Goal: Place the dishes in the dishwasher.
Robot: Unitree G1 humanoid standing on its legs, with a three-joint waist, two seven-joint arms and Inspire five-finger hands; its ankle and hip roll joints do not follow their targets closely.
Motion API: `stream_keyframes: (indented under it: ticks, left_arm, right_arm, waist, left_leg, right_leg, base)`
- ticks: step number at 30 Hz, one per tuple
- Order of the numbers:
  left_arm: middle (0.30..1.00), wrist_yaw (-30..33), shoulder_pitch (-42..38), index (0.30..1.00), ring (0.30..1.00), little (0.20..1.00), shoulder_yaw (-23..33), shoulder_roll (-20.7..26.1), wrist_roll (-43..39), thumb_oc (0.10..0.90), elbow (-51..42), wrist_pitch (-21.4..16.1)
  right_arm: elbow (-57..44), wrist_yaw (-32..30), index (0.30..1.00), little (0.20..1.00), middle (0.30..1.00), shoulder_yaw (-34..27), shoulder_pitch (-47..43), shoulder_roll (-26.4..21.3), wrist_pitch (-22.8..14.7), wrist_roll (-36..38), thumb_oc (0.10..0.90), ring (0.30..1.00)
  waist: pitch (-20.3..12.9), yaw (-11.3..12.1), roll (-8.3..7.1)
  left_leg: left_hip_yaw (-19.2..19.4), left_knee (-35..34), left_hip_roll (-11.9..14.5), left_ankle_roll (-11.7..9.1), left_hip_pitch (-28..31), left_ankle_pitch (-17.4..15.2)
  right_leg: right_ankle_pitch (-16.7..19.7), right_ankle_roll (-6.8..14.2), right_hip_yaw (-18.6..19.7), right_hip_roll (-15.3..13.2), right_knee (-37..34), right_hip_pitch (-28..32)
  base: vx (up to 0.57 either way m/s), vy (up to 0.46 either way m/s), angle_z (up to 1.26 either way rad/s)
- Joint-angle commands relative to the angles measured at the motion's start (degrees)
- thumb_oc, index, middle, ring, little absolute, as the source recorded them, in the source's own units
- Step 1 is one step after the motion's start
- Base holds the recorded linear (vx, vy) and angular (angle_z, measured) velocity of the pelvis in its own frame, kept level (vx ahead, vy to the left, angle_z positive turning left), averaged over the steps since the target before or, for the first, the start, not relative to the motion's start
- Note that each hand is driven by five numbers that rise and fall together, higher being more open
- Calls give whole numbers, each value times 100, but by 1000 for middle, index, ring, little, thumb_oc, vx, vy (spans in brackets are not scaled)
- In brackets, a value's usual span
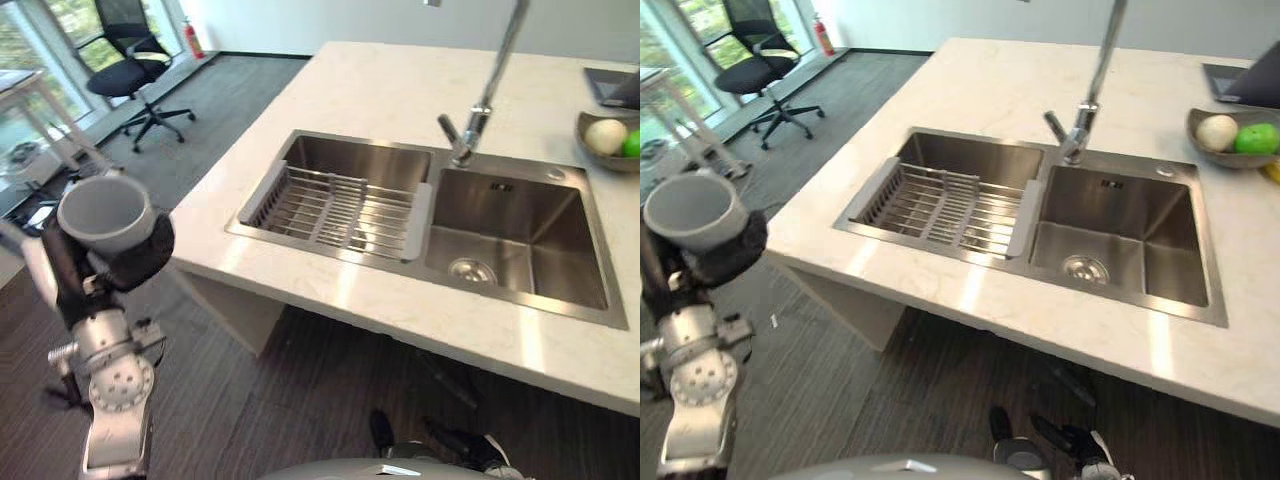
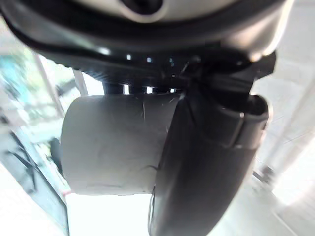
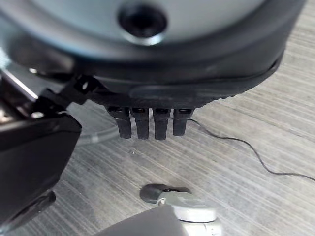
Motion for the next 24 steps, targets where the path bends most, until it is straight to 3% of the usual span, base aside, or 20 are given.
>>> stream_keyframes:
  ticks: [1, 5, 6, 7, 8, 9, 11, 12, 13, 15, 19, 22, 24]
  left_arm:
    - [300, 69, -393, 300, 300, 300, 329, 286, -176, 400, -235, -631]
    - [300, -4, -456, 300, 300, 300, 176, 301, -330, 400, -242, -703]
    - [300, -14, -514, 300, 300, 300, 85, 301, -356, 400, -266, -683]
    - [300, -4, -606, 300, 300, 300, -2, 326, -362, 400, -289, -660]
    - [300, -16, -690, 300, 300, 300, -112, 356, -379, 400, -304, -654]
    - [300, -63, -742, 300, 300, 300, -200, 375, -361, 400, -301, -650]
    - [300, -63, -744, 300, 300, 300, -212, 380, -359, 400, -301, -646]
    - [300, -173, -805, 300, 300, 300, -419, 458, -281, 400, -399, -693]
    - [300, -173, -805, 300, 300, 300, -419, 458, -281, 400, -399, -693]
    - [300, -311, -951, 300, 300, 300, -782, 591, -83, 400, -441, -574]
    - [300, -530, -917, 300, 300, 300, -1009, 700, -34, 400, -584, -462]
    - [300, -616, -902, 300, 300, 300, -1114, 778, 39, 400, -612, -392]
    - [300, -759, -927, 300, 300, 300, -1330, 900, 20, 400, -575, -308]
  right_arm:
    - [-129, -184, 900, 900, 900, -87, -135, -260, -414, 132, 800, 900]
    - [-311, -360, 900, 900, 900, -368, -214, -457, -472, 295, 800, 900]
    - [-325, -371, 900, 900, 900, -518, -171, -466, -500, 404, 800, 900]
    - [-341, -400, 900, 900, 900, -621, -162, -443, -538, 504, 800, 900]
    - [-314, -423, 900, 900, 900, -690, -160, -394, -553, 613, 800, 900]
    - [-275, -428, 900, 900, 900, -729, -138, -339, -547, 703, 800, 900]
    - [-268, -427, 900, 900, 900, -737, -134, -335, -552, 710, 800, 900]
    - [-196, -494, 900, 900, 900, -854, -61, -229, -570, 828, 800, 900]
    - [-196, -494, 900, 900, 900, -854, -61, -229, -570, 828, 800, 900]
    - [-90, -517, 900, 900, 900, -883, -66, -38, -522, 963, 800, 900]
    - [-119, -595, 900, 900, 900, -832, -101, 52, -481, 876, 800, 900]
    - [-71, -659, 900, 900, 900, -903, -165, 92, -444, 890, 800, 900]
    - [-96, -733, 900, 900, 900, -1043, -152, 200, -412, 977, 800, 900]
  waist:
    - [-52, 130, -234]
    - [233, 460, -260]
    - [201, 388, -271]
    - [221, 317, -285]
    - [218, 236, -291]
    - [192, 206, -292]
    - [187, 202, -285]
    - [153, 121, -281]
    - [153, 121, -281]
    - [2, 61, -288]
    - [-132, 154, -426]
    - [-172, 187, -534]
    - [-146, 161, -619]
  left_leg:
    - [-402, 181, -154, -287, -733, 341]
    - [-753, 247, -286, -450, -1513, 749]
    - [-526, 238, -240, -465, -1725, 839]
    - [-24, 302, -86, -500, -1819, 824]
    - [573, 392, 205, -541, -1820, 829]
    - [936, 420, 416, -571, -1747, 836]
    - [920, 420, 427, -585, -1744, 822]
    - [1508, 407, 891, -755, -1489, 812]
    - [1508, 407, 891, -755, -1489, 812]
    - [2249, 198, 1342, -980, -1200, 992]
    - [2174, 147, 1204, -888, -1303, 859]
    - [1993, 118, 1032, -800, -1293, 639]
    - [1898, 104, 653, -469, -1321, 516]
  right_leg:
    - [-1034, 314, -212, -254, 107, 601]
    - [-1058, 376, -1051, -561, 122, 371]
    - [-1051, 438, -1395, -670, 144, 307]
    - [-1034, 478, -1606, -723, 181, 243]
    - [-1020, 511, -1834, -775, 213, 183]
    - [-995, 526, -2062, -833, 218, 143]
    - [-1008, 523, -2084, -820, 215, 156]
    - [-977, 602, -2716, -1024, 218, 255]
    - [-977, 602, -2716, -1024, 218, 255]
    - [-897, 697, -3547, -1284, 321, 517]
    - [-803, 787, -3923, -1445, 392, 655]
    - [-794, 945, -3873, -1612, 450, 737]
    - [-722, 948, -3895, -1957, 1208, 668]
  base:
    - [-76, -43, 60]
    - [-228, -23, 97]
    - [-147, -23, 219]
    - [-208, 12, 211]
    - [-228, 77, 121]
    - [-168, 72, 76]
    - [-104, 65, 155]
    - [-140, 88, 165]
    - [-228, 221, 115]
    - [-72, 269, 130]
    - [18, 152, 199]
    - [102, 211, 48]
    - [108, 364, 43]
